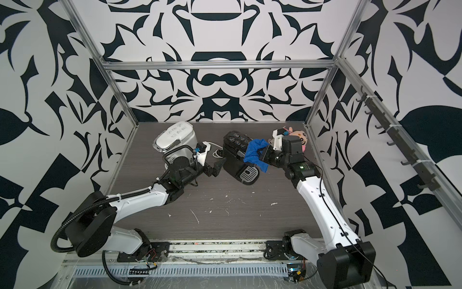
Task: Wipe the surface of a coffee machine
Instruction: Wipe the dirt from the surface of the coffee machine.
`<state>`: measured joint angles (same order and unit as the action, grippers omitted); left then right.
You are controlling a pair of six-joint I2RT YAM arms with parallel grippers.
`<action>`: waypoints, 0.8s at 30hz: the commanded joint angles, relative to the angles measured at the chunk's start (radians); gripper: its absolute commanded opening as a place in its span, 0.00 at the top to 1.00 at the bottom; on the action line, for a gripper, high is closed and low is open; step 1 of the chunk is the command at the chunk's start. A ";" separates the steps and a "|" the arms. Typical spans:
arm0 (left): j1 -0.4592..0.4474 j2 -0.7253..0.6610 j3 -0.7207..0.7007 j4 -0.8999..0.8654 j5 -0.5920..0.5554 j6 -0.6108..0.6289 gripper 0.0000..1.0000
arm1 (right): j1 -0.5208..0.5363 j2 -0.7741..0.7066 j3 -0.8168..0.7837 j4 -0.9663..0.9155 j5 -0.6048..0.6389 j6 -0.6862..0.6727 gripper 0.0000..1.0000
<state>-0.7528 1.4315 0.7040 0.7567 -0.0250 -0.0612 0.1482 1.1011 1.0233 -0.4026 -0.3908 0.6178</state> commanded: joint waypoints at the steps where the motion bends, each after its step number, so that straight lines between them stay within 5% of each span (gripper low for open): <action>1: 0.001 -0.022 -0.012 -0.003 -0.011 0.006 0.03 | -0.024 0.027 -0.012 -0.027 0.026 -0.010 1.00; 12: 0.001 -0.010 0.015 -0.013 -0.010 0.006 0.03 | -0.013 0.291 0.296 -0.008 -0.062 -0.035 1.00; 24: 0.001 -0.010 0.016 -0.035 -0.030 0.008 0.03 | 0.201 0.592 0.571 -0.006 -0.056 -0.068 1.00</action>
<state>-0.7528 1.4315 0.7048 0.7185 -0.0429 -0.0547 0.3164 1.6505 1.5364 -0.3946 -0.4335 0.5716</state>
